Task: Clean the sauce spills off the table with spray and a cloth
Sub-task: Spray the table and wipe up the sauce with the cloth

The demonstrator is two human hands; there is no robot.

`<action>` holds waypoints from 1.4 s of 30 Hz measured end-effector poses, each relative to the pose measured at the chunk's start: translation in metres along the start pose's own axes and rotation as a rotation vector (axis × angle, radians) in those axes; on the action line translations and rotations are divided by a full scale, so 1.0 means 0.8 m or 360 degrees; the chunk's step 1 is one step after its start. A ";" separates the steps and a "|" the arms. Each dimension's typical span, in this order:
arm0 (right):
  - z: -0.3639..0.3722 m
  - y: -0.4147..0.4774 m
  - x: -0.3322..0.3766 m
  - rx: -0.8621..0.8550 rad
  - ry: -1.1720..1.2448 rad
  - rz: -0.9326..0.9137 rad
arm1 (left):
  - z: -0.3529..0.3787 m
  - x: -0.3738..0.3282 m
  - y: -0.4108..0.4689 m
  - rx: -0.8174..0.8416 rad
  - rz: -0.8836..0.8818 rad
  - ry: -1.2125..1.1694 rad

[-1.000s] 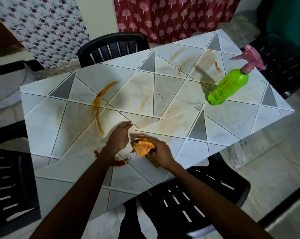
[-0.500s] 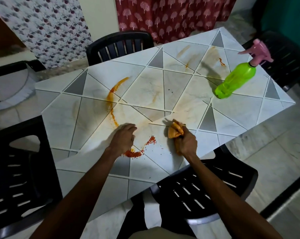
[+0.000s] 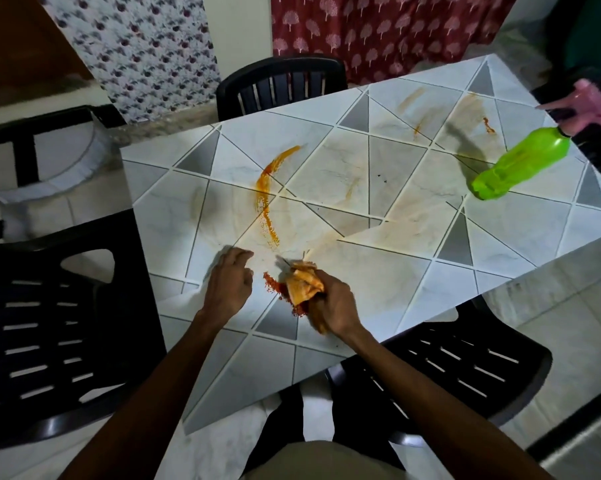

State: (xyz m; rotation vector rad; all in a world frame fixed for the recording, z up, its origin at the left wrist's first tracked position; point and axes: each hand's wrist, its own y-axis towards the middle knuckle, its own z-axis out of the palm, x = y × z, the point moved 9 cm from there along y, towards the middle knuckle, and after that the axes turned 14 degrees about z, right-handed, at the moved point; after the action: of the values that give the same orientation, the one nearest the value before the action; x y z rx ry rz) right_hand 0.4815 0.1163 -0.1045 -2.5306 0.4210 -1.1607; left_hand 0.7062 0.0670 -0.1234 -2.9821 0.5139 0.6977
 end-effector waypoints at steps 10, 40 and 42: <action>-0.161 0.096 0.019 -0.0341 0.0363 0.0227 | -0.005 0.043 -0.026 0.0015 -0.0316 0.0118; -0.038 0.049 0.063 -0.0033 -0.0248 -0.0357 | -0.013 0.035 -0.023 0.0118 -0.0258 0.0135; -0.073 0.053 0.053 -0.0181 -0.0170 -0.0298 | -0.013 0.027 -0.031 0.0152 -0.0263 0.0139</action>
State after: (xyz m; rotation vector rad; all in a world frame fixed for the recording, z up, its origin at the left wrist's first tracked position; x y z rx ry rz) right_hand 0.4575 0.0518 -0.0569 -2.7653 0.2337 -1.0860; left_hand 0.7370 0.0829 -0.1245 -2.9317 0.2907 0.5167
